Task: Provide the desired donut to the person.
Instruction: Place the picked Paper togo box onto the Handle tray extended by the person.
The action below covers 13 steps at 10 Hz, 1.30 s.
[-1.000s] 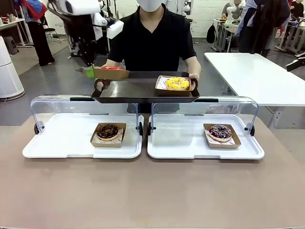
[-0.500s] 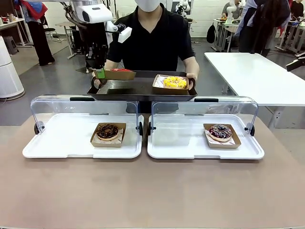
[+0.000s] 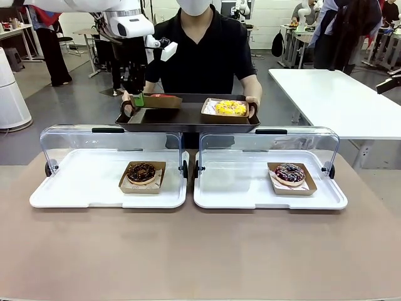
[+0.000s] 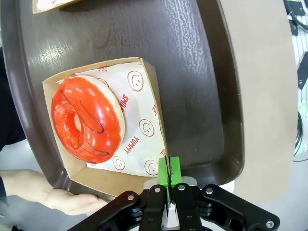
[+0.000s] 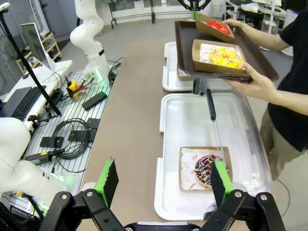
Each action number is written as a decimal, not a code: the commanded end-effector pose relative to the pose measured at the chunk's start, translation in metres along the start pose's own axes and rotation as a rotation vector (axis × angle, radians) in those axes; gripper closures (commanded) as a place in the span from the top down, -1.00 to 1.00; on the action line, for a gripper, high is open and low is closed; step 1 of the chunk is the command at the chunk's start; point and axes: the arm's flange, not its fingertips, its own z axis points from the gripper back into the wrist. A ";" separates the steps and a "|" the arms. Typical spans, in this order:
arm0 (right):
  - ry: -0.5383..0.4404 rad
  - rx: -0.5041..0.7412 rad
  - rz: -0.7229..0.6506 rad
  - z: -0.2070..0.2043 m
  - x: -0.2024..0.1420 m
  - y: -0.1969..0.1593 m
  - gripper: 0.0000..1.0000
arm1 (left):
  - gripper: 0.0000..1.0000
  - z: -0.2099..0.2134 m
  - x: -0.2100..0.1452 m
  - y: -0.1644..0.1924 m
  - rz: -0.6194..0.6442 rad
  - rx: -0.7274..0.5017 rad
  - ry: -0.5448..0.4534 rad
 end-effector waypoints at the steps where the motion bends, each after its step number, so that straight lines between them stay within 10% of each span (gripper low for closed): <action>1: -0.001 0.004 -0.006 -0.002 0.000 0.001 1.00 | -0.97 0.001 0.000 0.010 -0.009 -0.022 -0.025; 2: -0.001 0.004 -0.006 -0.002 0.000 0.001 1.00 | -0.97 -0.002 -0.001 0.012 -0.014 -0.020 -0.026; 3: -0.001 0.004 -0.006 -0.002 0.000 0.001 1.00 | 0.19 -0.001 -0.002 0.015 -0.022 -0.023 -0.030; 4: -0.001 0.004 -0.006 -0.002 0.000 0.001 1.00 | 0.19 0.000 -0.002 0.015 -0.031 -0.022 -0.031; 5: -0.001 0.004 -0.006 -0.002 0.000 0.001 1.00 | 1.00 -0.001 -0.002 0.012 -0.032 -0.020 -0.032; 6: -0.001 0.004 -0.006 -0.002 0.000 0.001 1.00 | 0.23 0.001 -0.002 0.011 -0.035 -0.020 -0.033; 7: -0.001 0.004 -0.006 -0.002 0.000 0.001 1.00 | 1.00 0.002 -0.002 0.012 -0.044 -0.025 -0.032; 13: -0.001 0.004 -0.006 -0.002 0.000 0.001 1.00 | 1.00 0.003 -0.002 0.009 -0.050 -0.032 -0.042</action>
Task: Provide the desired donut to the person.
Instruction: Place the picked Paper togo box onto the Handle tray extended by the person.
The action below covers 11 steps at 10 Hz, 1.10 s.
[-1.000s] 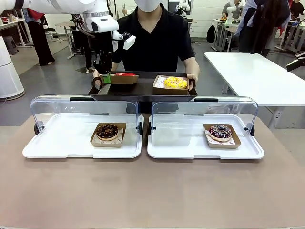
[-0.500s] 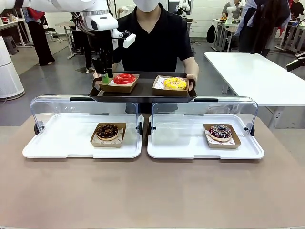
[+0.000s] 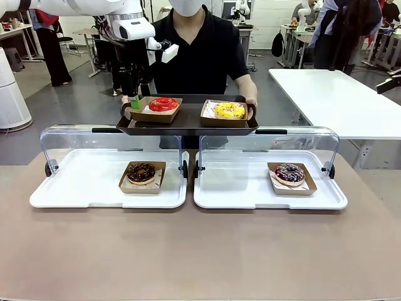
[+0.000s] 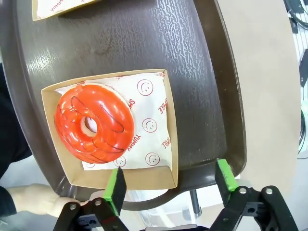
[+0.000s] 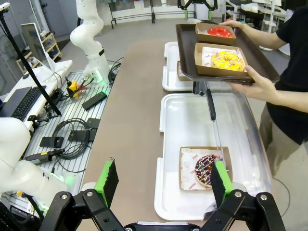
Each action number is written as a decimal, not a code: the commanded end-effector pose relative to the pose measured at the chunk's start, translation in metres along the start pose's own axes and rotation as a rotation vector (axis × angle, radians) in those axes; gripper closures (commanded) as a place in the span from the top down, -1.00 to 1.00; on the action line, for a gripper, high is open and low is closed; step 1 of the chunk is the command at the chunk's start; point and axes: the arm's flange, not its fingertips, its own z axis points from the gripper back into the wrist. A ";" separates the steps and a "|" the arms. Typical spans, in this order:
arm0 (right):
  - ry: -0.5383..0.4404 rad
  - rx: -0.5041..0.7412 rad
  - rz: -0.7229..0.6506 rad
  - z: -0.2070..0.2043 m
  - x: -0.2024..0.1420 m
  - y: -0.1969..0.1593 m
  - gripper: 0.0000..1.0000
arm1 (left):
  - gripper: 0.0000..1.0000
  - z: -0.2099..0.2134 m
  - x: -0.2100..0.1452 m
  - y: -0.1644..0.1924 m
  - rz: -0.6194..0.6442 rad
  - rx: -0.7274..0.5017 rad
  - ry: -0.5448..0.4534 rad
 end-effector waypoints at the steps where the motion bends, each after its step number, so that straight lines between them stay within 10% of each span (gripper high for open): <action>1: -0.001 0.004 -0.006 -0.002 0.000 0.001 1.00 | 1.00 0.008 -0.002 -0.002 -0.015 -0.020 -0.035; 5: -0.001 0.004 -0.006 -0.002 0.000 0.001 1.00 | 1.00 0.017 -0.011 -0.028 -0.040 -0.001 -0.018; 11: -0.001 0.004 -0.006 -0.002 0.000 0.001 1.00 | 1.00 0.083 -0.194 -0.175 0.063 0.213 -0.352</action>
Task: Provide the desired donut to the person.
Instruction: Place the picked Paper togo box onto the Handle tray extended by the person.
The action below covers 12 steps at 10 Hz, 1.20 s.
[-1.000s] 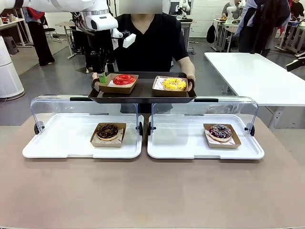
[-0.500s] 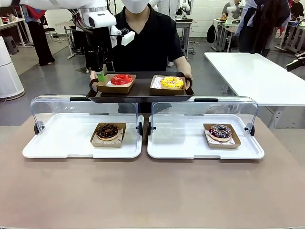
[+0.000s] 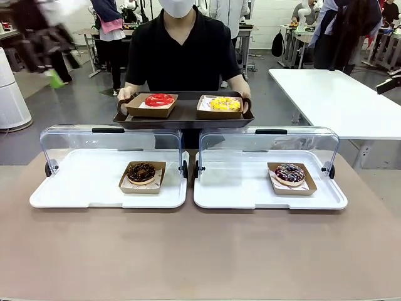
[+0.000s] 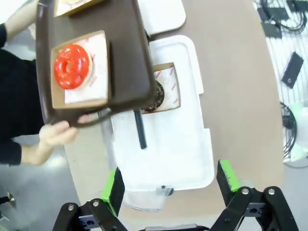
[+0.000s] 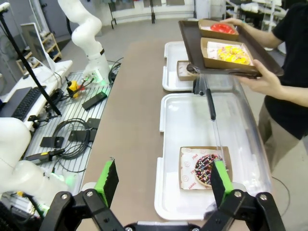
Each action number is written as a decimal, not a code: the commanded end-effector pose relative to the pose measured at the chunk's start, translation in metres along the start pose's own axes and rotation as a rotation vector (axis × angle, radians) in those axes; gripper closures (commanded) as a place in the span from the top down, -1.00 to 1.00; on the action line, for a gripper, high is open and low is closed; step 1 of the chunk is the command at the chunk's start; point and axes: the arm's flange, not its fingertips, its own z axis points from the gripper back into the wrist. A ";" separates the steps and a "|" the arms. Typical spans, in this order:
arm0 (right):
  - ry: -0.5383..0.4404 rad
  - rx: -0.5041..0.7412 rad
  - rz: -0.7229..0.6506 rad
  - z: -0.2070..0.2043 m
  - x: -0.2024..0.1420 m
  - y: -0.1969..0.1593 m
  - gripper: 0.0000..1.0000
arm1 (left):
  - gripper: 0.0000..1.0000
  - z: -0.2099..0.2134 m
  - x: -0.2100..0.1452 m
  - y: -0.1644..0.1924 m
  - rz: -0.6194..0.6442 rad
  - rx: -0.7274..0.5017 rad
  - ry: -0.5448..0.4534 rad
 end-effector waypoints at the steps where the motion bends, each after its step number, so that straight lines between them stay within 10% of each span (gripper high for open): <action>1: 0.000 0.005 -0.004 -0.002 0.001 0.001 1.00 | 1.00 -0.005 -0.059 -0.030 0.039 0.043 -0.196; 6: 0.000 0.005 -0.004 -0.002 0.001 0.001 1.00 | 1.00 -0.035 -0.173 -0.050 0.002 0.074 -0.670; 12: 0.000 0.005 -0.004 -0.002 0.001 0.001 1.00 | 1.00 -0.057 -0.237 -0.070 0.220 0.086 -0.720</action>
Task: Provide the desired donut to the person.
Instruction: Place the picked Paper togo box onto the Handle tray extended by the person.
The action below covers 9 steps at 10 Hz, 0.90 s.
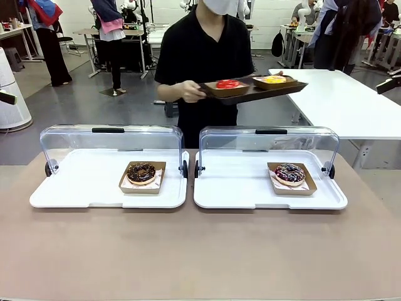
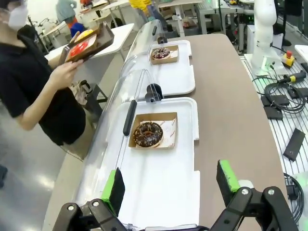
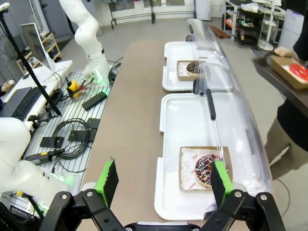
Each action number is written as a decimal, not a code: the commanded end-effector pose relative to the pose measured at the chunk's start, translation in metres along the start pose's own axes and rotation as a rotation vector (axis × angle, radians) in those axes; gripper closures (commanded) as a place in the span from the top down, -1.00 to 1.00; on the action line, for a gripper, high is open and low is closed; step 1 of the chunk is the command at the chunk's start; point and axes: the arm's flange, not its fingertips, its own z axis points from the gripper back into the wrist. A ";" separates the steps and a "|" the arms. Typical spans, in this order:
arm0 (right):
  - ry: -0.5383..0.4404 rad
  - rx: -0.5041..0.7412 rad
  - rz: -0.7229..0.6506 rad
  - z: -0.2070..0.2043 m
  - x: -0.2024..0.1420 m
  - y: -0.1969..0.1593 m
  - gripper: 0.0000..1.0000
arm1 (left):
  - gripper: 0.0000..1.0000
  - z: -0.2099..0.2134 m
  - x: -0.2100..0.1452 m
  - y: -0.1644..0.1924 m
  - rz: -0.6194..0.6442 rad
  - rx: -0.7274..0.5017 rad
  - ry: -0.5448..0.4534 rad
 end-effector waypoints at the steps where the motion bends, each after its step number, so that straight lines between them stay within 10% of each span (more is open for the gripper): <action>1: 0.000 0.005 -0.004 -0.002 0.001 0.001 1.00 | 1.00 0.002 0.010 -0.005 0.029 0.018 0.002; 9: 0.000 0.005 -0.004 -0.002 0.001 0.001 1.00 | 1.00 0.007 0.002 -0.003 0.012 0.016 0.005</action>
